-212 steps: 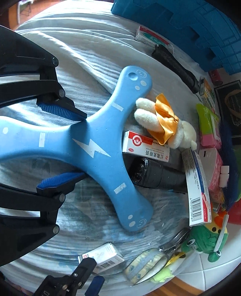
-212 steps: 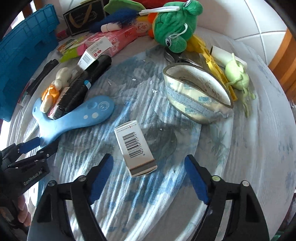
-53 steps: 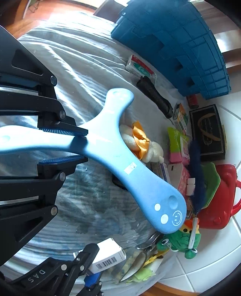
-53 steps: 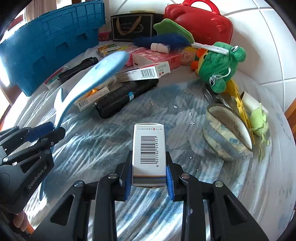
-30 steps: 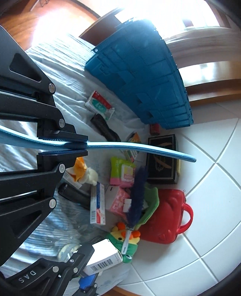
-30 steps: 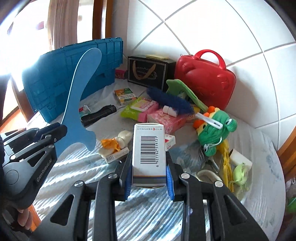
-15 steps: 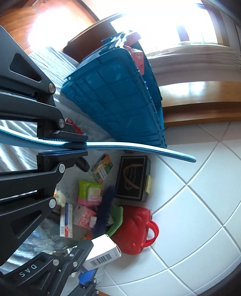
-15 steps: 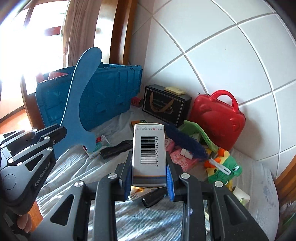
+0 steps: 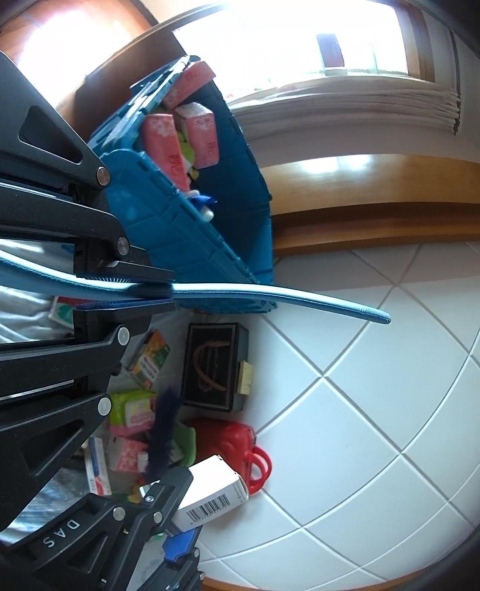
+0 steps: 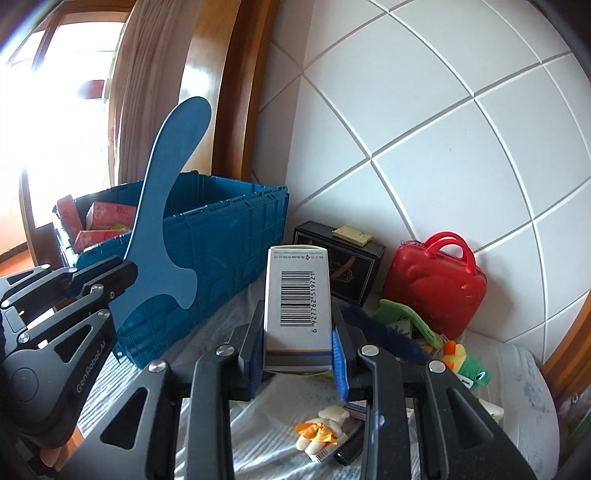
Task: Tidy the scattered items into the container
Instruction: 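Lift the boomerang toy and medicine box and carry them over the blue crate, then open both tools to drop the boomerang toy and medicine box into the crate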
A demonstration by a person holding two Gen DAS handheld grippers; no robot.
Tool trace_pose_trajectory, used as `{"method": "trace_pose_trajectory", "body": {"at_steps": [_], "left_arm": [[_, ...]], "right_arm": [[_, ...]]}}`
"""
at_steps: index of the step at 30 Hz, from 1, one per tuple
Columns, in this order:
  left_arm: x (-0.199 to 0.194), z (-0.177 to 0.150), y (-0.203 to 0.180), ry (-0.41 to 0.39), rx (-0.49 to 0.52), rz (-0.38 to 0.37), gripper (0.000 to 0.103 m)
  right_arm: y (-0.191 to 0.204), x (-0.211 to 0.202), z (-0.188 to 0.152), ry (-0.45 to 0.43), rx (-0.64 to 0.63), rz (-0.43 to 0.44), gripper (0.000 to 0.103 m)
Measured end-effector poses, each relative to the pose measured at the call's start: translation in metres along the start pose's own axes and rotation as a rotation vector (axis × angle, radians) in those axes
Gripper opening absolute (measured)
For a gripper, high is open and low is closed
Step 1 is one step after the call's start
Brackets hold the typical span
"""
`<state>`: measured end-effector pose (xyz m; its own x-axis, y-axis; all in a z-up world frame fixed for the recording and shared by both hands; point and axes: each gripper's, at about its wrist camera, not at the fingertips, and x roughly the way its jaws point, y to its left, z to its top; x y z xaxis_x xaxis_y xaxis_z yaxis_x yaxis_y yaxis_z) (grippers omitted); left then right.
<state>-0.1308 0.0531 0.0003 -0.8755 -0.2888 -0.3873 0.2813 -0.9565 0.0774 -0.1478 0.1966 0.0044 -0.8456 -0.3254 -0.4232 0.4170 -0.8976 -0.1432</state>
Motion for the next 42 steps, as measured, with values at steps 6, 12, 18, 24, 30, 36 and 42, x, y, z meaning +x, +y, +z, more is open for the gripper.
{"method": "trace_pose_trajectory", "body": {"at_steps": [6, 12, 18, 24, 30, 36, 42], "left_arm": [[0.015, 0.031, 0.037, -0.065, -0.041, 0.059, 0.008], [0.036, 0.066, 0.095, -0.107, -0.076, 0.127, 0.009], [0.07, 0.101, 0.164, -0.135, -0.031, 0.186, 0.009], [0.131, 0.101, 0.227, -0.017, -0.026, 0.15, 0.009], [0.156, 0.092, 0.246, 0.046, -0.057, 0.123, 0.058], [0.181, 0.083, 0.266, 0.107, -0.09, 0.097, 0.065], [0.181, 0.078, 0.276, 0.118, -0.103, 0.084, 0.072]], "right_arm": [[0.03, 0.018, 0.044, -0.064, -0.045, 0.027, 0.03], [0.079, 0.048, 0.096, -0.105, -0.084, 0.099, 0.03], [0.147, 0.08, 0.148, -0.167, -0.088, 0.147, 0.03], [0.212, 0.128, 0.183, -0.135, -0.092, 0.162, 0.03], [0.238, 0.17, 0.184, -0.044, -0.099, 0.123, 0.029], [0.239, 0.189, 0.178, 0.014, -0.087, 0.066, 0.05], [0.242, 0.201, 0.175, 0.052, -0.08, 0.025, 0.071]]}}
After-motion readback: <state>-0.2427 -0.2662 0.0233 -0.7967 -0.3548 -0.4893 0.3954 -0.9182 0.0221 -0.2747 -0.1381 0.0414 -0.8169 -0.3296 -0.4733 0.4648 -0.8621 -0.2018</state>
